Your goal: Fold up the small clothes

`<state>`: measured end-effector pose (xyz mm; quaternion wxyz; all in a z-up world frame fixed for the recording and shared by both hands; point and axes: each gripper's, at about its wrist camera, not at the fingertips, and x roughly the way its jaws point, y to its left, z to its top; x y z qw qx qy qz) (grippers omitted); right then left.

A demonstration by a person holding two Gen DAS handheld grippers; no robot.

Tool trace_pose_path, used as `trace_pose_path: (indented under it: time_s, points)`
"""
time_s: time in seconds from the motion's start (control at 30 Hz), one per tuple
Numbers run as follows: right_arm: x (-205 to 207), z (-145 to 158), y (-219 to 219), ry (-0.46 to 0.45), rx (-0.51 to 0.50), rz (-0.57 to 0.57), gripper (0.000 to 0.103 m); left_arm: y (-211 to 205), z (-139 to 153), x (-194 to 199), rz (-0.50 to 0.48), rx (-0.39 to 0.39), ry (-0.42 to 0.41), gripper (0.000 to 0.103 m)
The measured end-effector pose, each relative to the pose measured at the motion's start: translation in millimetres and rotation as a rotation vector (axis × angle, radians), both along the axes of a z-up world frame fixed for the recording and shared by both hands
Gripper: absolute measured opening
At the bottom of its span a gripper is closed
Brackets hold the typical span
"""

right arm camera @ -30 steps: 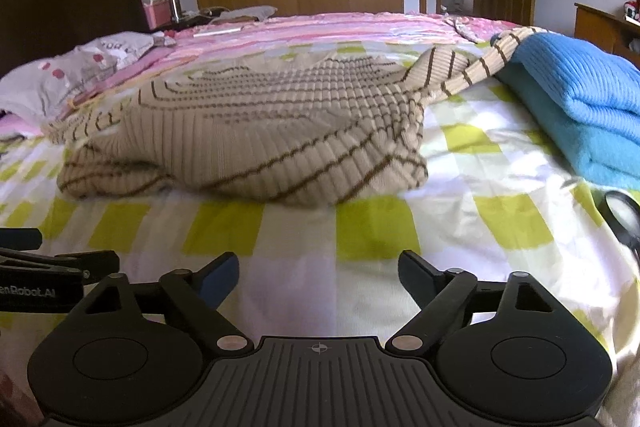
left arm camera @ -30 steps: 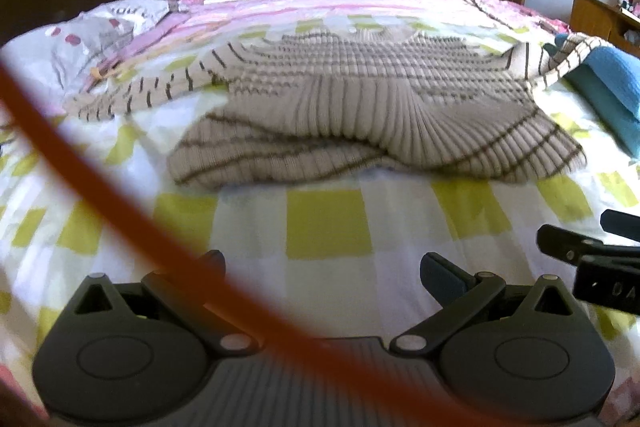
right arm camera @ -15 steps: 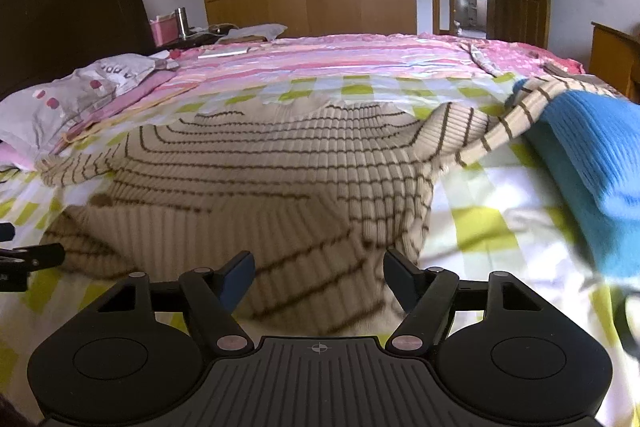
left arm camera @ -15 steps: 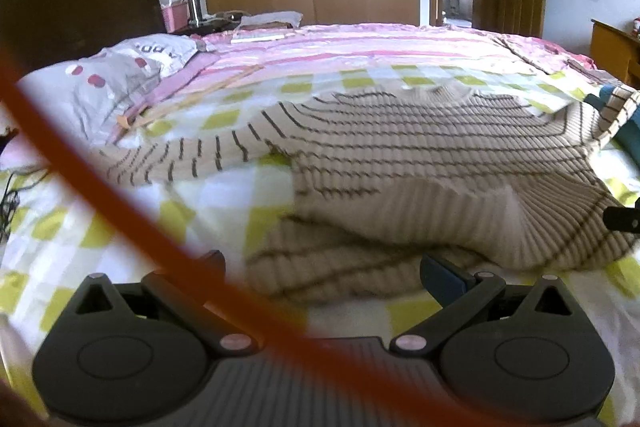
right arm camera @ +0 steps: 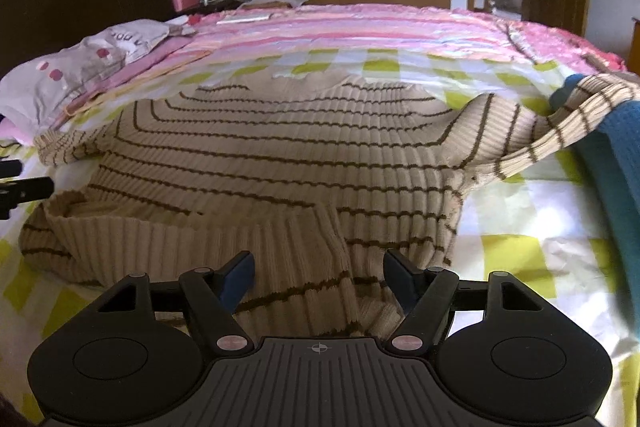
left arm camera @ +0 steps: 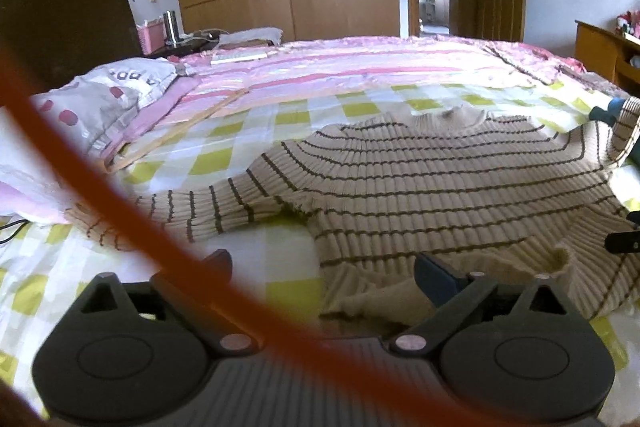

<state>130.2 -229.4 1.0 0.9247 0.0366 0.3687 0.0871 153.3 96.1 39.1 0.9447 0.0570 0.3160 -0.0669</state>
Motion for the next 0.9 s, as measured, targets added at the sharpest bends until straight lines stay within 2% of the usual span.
trace_pose_path:
  time_s: [0.03,0.1,0.2,0.23,0.27,0.33,0.37,0.4,0.43,0.47,0.5,0.63,0.9]
  points:
    - [3,-1,0,0.011,0.012,0.01,0.069,0,-2,4,-0.002,0.006,0.012,0.095]
    - [8,-2,1,0.029,0.029,0.034,0.065,1,-6,10,-0.017,0.003,0.04,0.082]
    - [18,-5,5,0.054,0.044,0.065,0.055,2,-12,18,-0.037,-0.008,0.084,0.067]
    - [22,-6,7,0.065,0.045,0.076,0.049,2,-15,21,-0.042,-0.003,0.097,0.064]
    - [25,-7,9,0.075,0.045,0.084,0.043,2,-17,24,-0.046,0.005,0.108,0.058]
    - [30,-8,11,0.094,0.052,0.088,0.037,2,-21,29,-0.058,0.016,0.134,0.05]
    - [32,-8,10,0.101,0.059,0.087,0.028,2,-23,30,-0.068,0.012,0.145,0.044]
    - [32,-7,10,0.106,0.069,0.089,0.024,1,-24,30,-0.08,0.01,0.158,0.037]
    - [32,-6,10,0.11,0.08,0.091,0.016,1,-24,30,-0.091,0.015,0.169,0.032]
    - [29,-4,10,0.111,0.089,0.096,0.008,-1,-24,29,-0.103,0.02,0.178,0.022]
    - [26,-1,10,0.11,0.095,0.105,0.008,-2,-24,26,-0.123,0.021,0.189,0.018]
    - [3,15,13,0.08,0.096,0.161,0.007,-4,-21,13,-0.172,0.027,0.196,0.015]
    - [-75,48,13,0.052,0.151,0.306,0.006,11,-3,-43,-0.226,-0.065,0.205,0.013]
